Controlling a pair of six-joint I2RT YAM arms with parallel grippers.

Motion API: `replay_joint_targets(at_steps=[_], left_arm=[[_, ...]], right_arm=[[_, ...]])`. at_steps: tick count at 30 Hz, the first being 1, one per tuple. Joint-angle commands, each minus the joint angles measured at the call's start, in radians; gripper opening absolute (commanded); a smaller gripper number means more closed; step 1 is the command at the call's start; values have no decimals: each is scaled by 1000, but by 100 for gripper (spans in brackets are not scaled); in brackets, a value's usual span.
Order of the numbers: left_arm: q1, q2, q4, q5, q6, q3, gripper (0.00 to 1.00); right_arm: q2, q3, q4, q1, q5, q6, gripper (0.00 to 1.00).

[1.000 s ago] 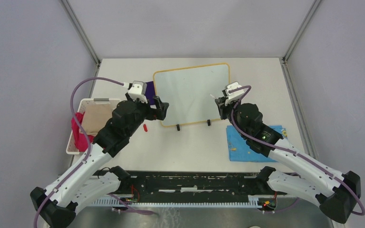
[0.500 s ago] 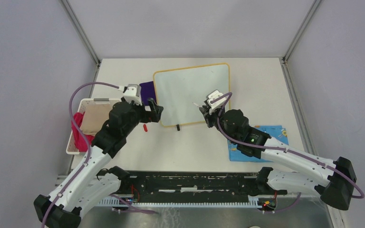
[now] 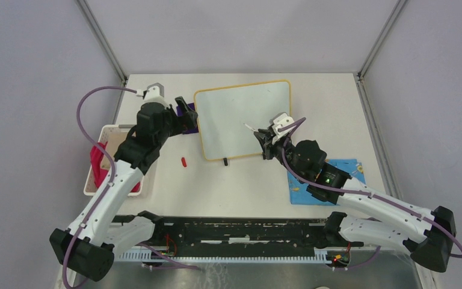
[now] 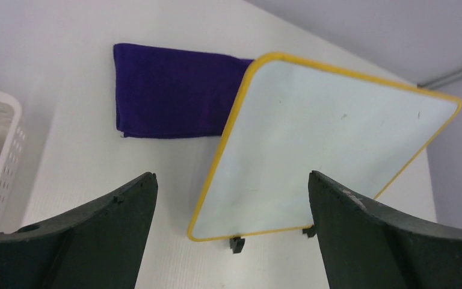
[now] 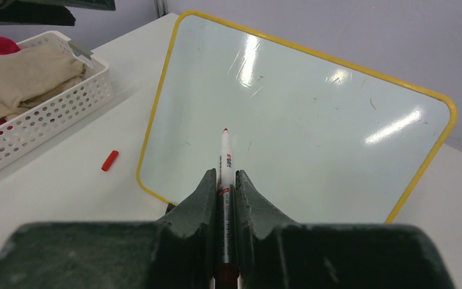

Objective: Write a sentence on the whiteboard

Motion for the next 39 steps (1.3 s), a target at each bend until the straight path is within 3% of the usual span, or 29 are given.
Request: replay_joint_targets(at_steps=[1, 4, 9, 14, 16, 18, 20, 21, 24, 28, 32, 39], left_arm=[[-22, -74, -30, -234, -211, 3, 100], [-57, -130, 76, -291, -88, -63, 100], [-59, -95, -6, -427, 20, -52, 100], [-53, -79, 231, -461, 220, -197, 100], [-9, -23, 245, -454, 187, -193, 100], [83, 37, 213, -313, 90, -152, 100], [188, 34, 340, 10, 14, -200, 100], [225, 16, 443, 101, -31, -241, 100], [254, -17, 602, 166, -86, -311, 100], [271, -8, 624, 204, -54, -318, 100], [288, -38, 825, 426, 43, -424, 100], [272, 37, 897, 545, 44, -472, 100]], right_arm=[[-35, -11, 52, 5, 14, -17, 0], [-41, -15, 56, 5, 15, -20, 0], [-45, -29, 68, 6, 12, -20, 0], [-57, -42, 77, 5, 5, -20, 0], [-66, -58, 91, 6, 7, -19, 0], [-77, -72, 103, 5, 7, -20, 0], [-87, -79, 105, 6, 11, -21, 0], [-93, -82, 107, 7, 13, -22, 0], [-114, -99, 114, 10, 18, -23, 0], [-130, -119, 127, 13, 25, -21, 0], [-127, -117, 127, 13, 23, -13, 0], [-113, -90, 107, 13, 17, -4, 0]])
